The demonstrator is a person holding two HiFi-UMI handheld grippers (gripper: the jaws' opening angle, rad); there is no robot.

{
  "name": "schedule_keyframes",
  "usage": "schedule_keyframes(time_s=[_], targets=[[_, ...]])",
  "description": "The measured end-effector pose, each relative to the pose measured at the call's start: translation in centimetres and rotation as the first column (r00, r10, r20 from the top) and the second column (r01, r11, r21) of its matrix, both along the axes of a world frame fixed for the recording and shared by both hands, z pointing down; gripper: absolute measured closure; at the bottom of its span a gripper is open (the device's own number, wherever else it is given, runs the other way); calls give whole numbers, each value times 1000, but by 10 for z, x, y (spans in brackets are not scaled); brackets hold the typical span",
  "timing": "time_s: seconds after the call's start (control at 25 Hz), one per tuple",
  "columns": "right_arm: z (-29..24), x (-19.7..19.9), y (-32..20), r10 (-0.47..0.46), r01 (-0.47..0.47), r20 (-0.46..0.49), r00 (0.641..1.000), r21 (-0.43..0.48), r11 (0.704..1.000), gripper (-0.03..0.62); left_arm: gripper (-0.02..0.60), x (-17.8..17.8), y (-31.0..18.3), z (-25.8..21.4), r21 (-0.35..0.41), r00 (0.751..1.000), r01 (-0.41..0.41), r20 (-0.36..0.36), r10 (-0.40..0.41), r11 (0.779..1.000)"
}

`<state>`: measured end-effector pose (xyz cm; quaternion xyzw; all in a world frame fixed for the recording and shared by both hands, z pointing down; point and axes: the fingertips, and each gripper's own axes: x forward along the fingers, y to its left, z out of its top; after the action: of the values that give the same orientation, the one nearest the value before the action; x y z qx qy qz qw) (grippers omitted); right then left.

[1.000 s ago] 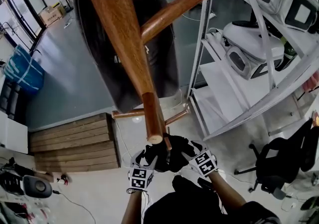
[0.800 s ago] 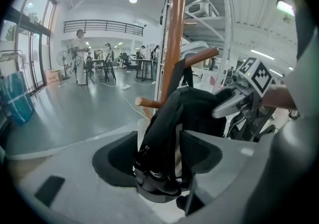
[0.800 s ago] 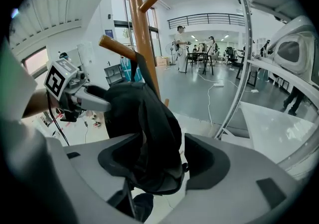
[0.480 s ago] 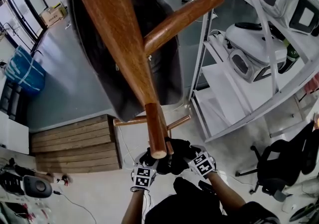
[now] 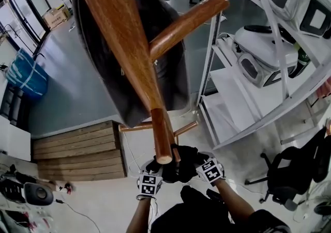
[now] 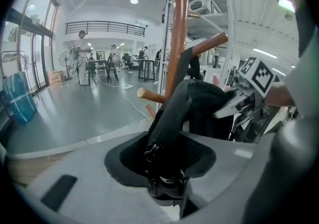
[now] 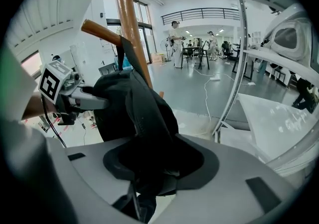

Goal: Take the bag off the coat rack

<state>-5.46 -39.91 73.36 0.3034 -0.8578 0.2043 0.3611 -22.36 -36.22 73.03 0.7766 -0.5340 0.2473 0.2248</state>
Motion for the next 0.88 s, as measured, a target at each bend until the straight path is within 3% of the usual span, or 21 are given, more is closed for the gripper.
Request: schedule_keyframes(time_s=[0.36,0.88], targets=[[-3,1,4,-2,2,-9,1000,-2,1000,488,460,6,6,-2,-30,999,-13,-48,12,999],[-13,2,16,-4,4,6,1000,20,1000,507,474,12,21,-15,-42,996,2,-90,-6,999]])
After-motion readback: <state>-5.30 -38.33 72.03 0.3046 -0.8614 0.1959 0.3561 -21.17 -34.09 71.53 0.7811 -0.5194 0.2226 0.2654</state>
